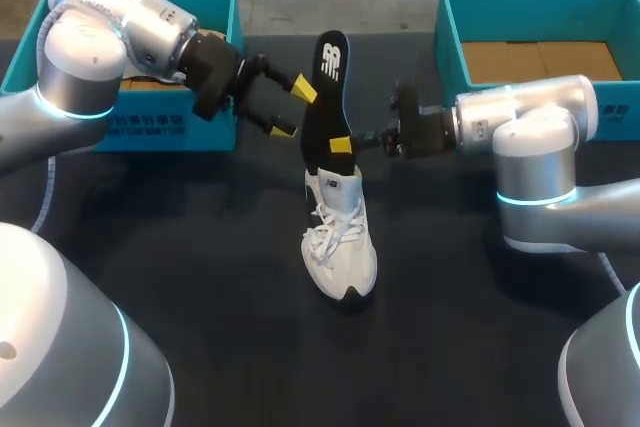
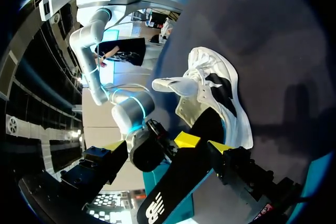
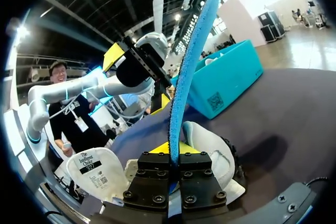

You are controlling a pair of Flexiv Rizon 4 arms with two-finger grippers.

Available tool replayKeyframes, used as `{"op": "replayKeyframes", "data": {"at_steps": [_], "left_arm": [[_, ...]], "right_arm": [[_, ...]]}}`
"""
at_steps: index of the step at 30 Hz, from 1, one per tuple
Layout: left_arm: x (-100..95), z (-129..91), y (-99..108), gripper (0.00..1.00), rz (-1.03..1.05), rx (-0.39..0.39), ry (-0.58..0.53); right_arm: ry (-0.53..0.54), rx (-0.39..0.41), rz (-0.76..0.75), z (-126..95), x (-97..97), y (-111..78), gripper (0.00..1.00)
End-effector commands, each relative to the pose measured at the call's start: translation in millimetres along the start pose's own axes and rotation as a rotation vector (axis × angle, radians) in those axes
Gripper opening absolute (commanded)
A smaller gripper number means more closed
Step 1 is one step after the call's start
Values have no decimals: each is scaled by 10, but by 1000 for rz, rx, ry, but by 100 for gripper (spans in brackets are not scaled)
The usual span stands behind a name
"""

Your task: Take the shoe out of the shoebox, open the shoe tongue, remove and reinsert the insole, then place the shoe into the shoebox

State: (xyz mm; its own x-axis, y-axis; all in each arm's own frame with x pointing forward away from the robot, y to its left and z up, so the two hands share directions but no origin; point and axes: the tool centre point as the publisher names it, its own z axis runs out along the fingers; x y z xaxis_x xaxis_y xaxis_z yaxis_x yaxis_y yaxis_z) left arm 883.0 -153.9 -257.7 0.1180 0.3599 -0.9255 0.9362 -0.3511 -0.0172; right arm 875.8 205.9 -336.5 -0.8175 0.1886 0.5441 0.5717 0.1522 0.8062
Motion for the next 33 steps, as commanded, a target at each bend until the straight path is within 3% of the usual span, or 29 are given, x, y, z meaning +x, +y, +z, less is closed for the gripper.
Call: {"op": "replayKeyframes", "data": {"at_steps": [1, 33], "left_arm": [[-2, -9, 14, 100, 1, 6, 4], [-44, 17, -56, 100, 7, 0, 11]], "right_arm": [[-4, 4, 3, 8, 36, -30, 0], [78, 30, 8, -34, 170, -212, 0]]}}
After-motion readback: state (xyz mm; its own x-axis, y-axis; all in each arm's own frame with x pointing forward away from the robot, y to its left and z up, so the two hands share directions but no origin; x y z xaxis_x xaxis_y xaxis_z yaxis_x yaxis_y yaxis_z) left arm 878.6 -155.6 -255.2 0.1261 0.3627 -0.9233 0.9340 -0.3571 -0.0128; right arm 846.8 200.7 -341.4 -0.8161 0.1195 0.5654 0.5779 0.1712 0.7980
